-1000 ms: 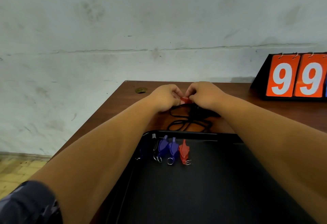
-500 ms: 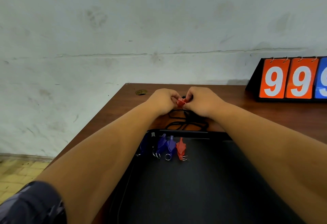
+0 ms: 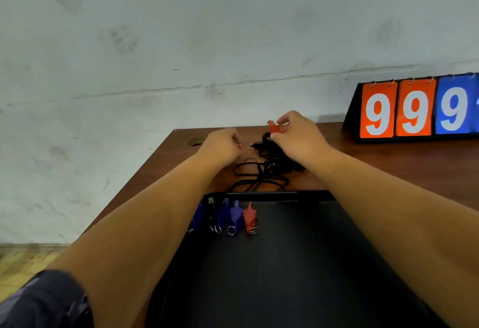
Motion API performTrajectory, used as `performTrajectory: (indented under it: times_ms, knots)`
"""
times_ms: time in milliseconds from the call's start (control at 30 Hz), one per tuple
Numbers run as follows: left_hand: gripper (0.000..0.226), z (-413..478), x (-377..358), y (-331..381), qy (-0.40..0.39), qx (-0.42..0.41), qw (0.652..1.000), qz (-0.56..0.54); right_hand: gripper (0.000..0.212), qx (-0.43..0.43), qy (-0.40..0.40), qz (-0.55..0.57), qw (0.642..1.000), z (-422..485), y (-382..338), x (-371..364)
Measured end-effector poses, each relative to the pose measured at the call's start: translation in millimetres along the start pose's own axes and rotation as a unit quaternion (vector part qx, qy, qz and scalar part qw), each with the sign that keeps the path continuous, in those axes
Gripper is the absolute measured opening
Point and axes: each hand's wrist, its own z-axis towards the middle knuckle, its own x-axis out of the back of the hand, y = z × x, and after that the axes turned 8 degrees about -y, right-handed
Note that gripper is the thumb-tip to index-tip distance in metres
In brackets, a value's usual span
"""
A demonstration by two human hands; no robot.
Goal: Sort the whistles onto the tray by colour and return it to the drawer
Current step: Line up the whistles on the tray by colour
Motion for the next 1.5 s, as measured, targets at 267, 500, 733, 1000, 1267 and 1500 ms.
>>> performTrajectory:
  times_ms: [267, 500, 733, 1000, 1267, 1500]
  knots:
    - [0.029, -63, 47, 9, -0.049, -0.042, 0.988, -0.142, 0.022, -0.022, -0.033, 0.039, 0.998, -42, -21, 20]
    - [0.024, -120, 61, 22, -0.047, -0.090, 0.984, -0.145, 0.029, -0.074, -0.093, 0.095, 0.988, -93, -43, 37]
    - [0.022, -162, 46, 48, -0.049, -0.120, 0.984, -0.121, 0.027, -0.117, -0.160, 0.071, 0.978, -139, -53, 44]
    - [0.023, -175, 20, 57, -0.050, -0.092, 0.989, -0.107, 0.021, -0.110, -0.190, 0.023, 0.975, -154, -39, 43]
    - [0.023, -181, 2, 50, -0.058, -0.099, 0.988, -0.104, 0.024, -0.128, -0.222, -0.009, 0.967, -154, -28, 27]
    - [0.028, -181, 4, 55, -0.073, -0.086, 0.993, -0.027, 0.022, -0.151, -0.219, 0.004, 0.964, -154, -20, 19]
